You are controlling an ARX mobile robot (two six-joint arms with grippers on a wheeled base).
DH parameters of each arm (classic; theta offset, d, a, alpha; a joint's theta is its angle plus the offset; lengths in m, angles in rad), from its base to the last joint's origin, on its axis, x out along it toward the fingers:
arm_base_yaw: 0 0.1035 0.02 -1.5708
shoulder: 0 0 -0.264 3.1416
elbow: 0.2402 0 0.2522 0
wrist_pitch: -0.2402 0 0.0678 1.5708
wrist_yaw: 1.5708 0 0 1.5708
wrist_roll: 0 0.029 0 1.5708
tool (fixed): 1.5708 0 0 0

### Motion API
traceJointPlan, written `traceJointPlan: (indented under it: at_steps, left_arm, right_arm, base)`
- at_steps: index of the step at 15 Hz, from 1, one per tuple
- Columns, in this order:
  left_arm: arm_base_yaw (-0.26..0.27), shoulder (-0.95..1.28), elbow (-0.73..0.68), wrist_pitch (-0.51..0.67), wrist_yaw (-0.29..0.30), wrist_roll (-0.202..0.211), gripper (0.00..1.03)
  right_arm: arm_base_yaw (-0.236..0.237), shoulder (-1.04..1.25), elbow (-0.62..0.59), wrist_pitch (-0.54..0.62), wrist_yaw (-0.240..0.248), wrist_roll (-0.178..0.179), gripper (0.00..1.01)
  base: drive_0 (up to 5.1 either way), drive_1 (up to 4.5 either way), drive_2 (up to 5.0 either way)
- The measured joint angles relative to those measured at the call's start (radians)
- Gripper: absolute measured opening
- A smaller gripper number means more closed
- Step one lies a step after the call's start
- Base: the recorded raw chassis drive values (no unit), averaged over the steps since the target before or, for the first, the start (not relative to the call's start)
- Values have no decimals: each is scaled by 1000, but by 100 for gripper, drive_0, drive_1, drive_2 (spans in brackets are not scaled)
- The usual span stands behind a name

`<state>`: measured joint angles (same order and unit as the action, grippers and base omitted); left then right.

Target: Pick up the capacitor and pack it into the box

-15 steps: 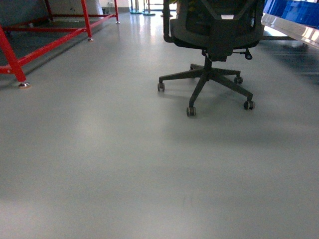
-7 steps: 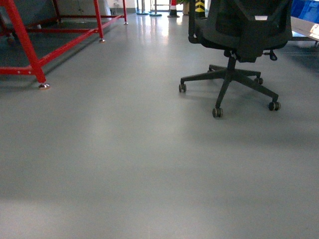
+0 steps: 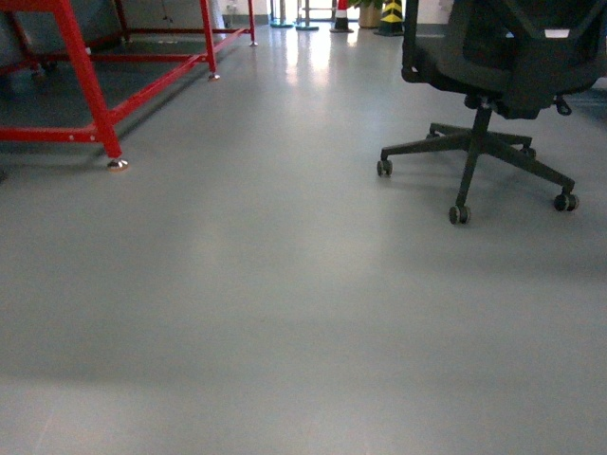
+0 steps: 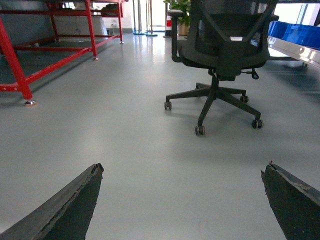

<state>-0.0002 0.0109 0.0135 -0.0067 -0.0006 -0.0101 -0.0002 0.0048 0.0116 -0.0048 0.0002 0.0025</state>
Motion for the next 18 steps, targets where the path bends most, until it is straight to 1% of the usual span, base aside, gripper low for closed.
traceJointPlan:
  at_steps: [18]
  left_arm:
    - [0, 0, 0, 0, -2, 0, 43]
  right_arm:
    - [0, 0, 0, 1, 0, 0, 98]
  base:
    - [-508, 237, 237]
